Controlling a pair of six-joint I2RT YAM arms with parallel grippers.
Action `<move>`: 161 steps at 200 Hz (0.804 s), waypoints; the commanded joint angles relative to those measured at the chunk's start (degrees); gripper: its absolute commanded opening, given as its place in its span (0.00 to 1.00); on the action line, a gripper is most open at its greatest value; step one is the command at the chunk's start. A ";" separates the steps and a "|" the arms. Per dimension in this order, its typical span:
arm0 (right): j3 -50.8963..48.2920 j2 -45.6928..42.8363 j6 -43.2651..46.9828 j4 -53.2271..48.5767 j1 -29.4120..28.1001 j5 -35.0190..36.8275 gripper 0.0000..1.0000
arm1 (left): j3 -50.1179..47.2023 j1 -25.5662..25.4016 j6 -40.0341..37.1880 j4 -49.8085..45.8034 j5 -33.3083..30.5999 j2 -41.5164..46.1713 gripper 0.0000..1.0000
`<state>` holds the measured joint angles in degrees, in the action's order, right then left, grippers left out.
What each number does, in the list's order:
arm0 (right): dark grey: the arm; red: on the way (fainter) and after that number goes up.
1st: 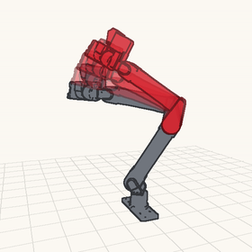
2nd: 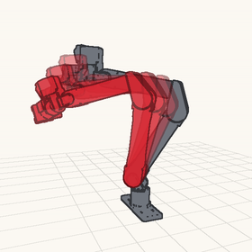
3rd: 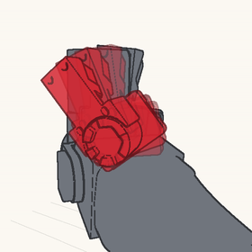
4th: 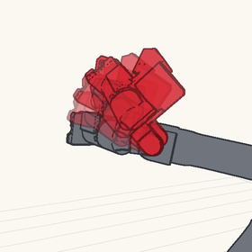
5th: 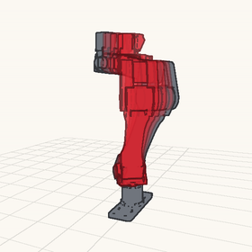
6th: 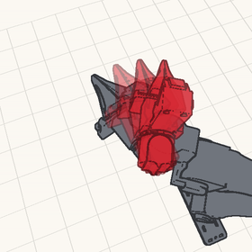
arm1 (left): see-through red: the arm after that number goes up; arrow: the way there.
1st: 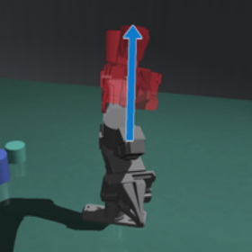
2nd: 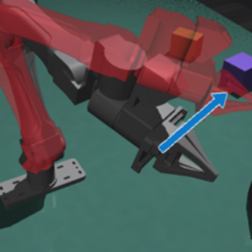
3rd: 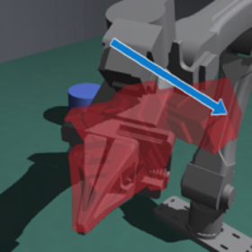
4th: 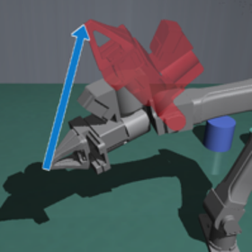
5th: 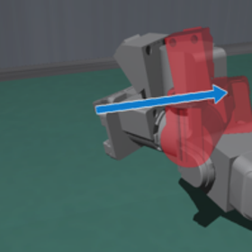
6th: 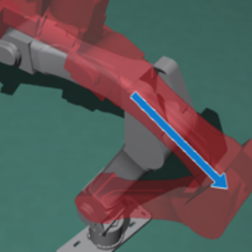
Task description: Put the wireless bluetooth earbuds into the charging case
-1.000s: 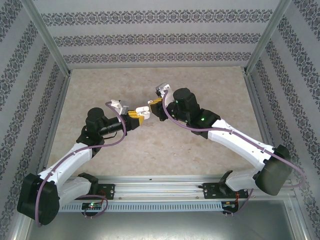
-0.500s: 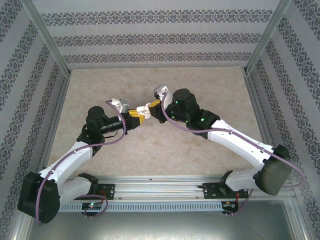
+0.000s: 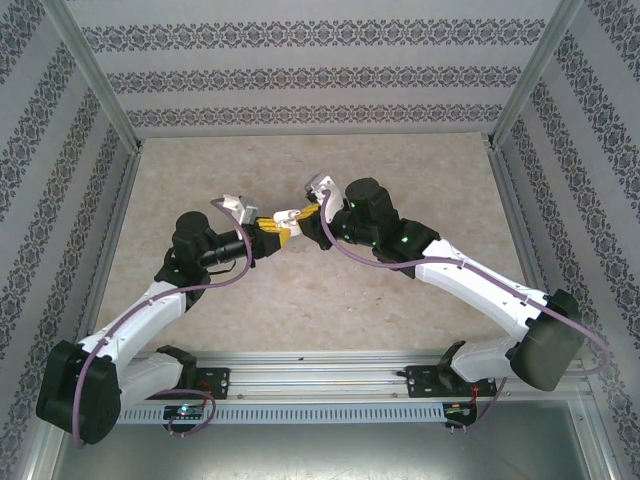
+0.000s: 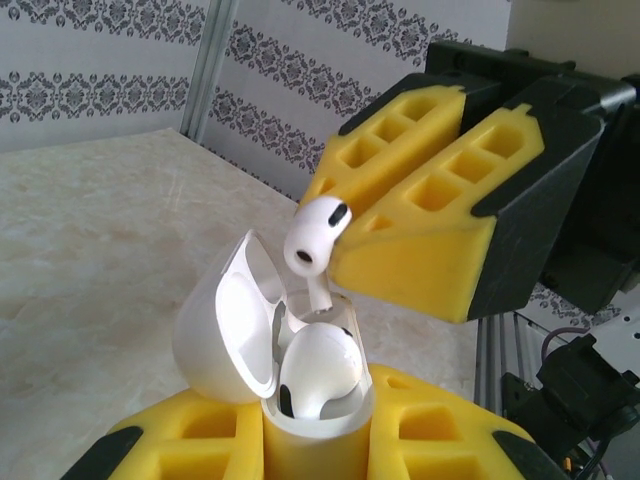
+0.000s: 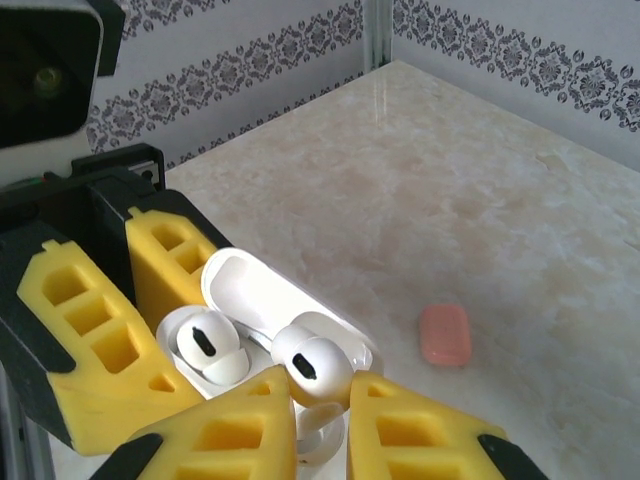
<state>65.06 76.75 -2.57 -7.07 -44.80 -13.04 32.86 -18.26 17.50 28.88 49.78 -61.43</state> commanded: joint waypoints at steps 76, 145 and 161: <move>-2.83 -1.83 4.09 -1.19 0.06 -5.45 0.14 | 3.15 0.42 2.87 5.17 2.29 -1.18 0.00; -3.00 -1.87 6.09 -3.82 0.12 -7.83 0.16 | 3.69 0.39 3.80 5.75 2.48 -1.63 0.00; -2.95 -1.78 6.02 -4.04 0.09 -8.05 0.17 | 3.82 0.25 3.86 5.79 2.44 -1.66 0.00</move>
<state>62.81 75.40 2.07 -7.49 -44.34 -15.97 33.26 -18.26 20.03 29.32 52.77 -63.07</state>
